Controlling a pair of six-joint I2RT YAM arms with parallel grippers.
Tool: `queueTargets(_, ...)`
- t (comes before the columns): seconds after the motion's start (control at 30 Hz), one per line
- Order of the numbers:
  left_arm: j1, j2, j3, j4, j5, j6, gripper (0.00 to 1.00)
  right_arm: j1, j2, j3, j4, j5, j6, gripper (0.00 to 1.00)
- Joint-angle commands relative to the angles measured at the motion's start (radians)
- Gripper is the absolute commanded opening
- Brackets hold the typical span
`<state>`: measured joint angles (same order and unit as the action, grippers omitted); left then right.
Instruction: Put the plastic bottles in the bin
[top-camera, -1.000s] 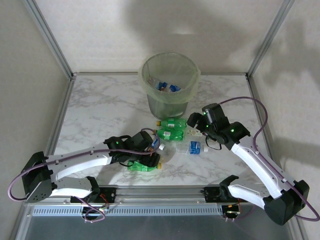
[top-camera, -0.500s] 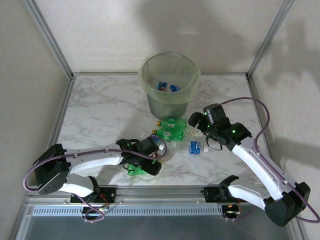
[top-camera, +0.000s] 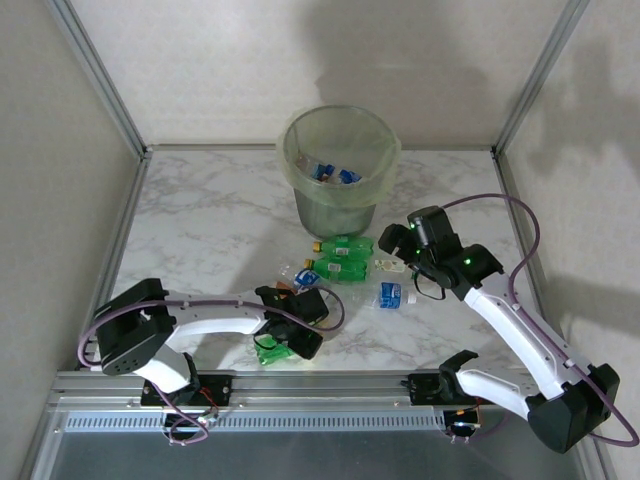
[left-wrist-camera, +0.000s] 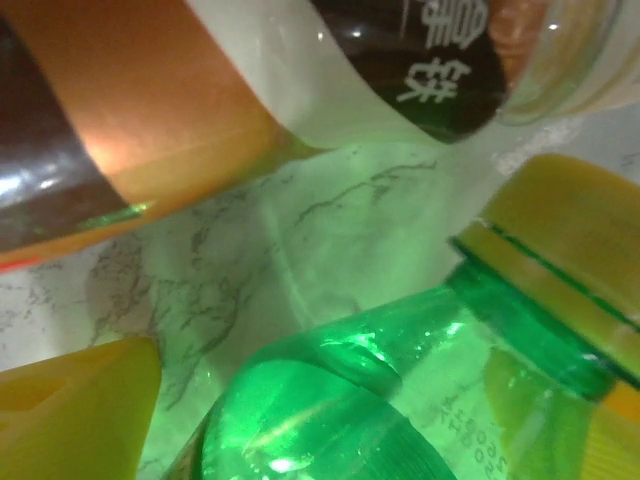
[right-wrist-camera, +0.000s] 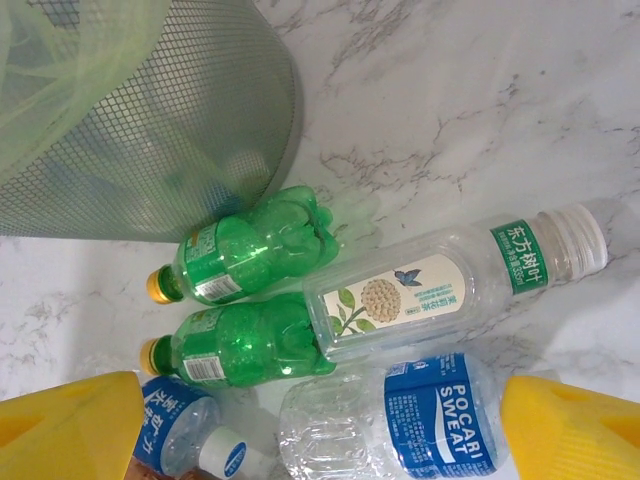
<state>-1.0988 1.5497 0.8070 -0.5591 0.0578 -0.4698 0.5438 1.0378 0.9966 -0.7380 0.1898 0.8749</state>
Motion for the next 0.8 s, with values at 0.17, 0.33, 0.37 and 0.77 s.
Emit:
queueTargets(0.17, -0.008, 0.021, 0.032, -0.03, -0.07, 0.008, 0.69, -0.025, 0.002, 0.047, -0.023, 0.023, -0.036, 0.92)
queueTargets(0.33, -0.007, 0.023, 0.08, -0.065, -0.087, 0.02, 0.61, -0.032, 0.008, 0.062, -0.021, 0.022, -0.043, 0.92)
queueTargets(0.37, -0.008, 0.024, 0.091, -0.075, -0.09, 0.019, 0.59, -0.032, 0.009, 0.066, -0.021, 0.022, -0.043, 0.92)
queueTargets(0.77, 0.013, -0.101, 0.428, -0.212, -0.035, -0.044, 0.59, -0.045, -0.018, 0.12, -0.037, 0.048, -0.057, 0.92)
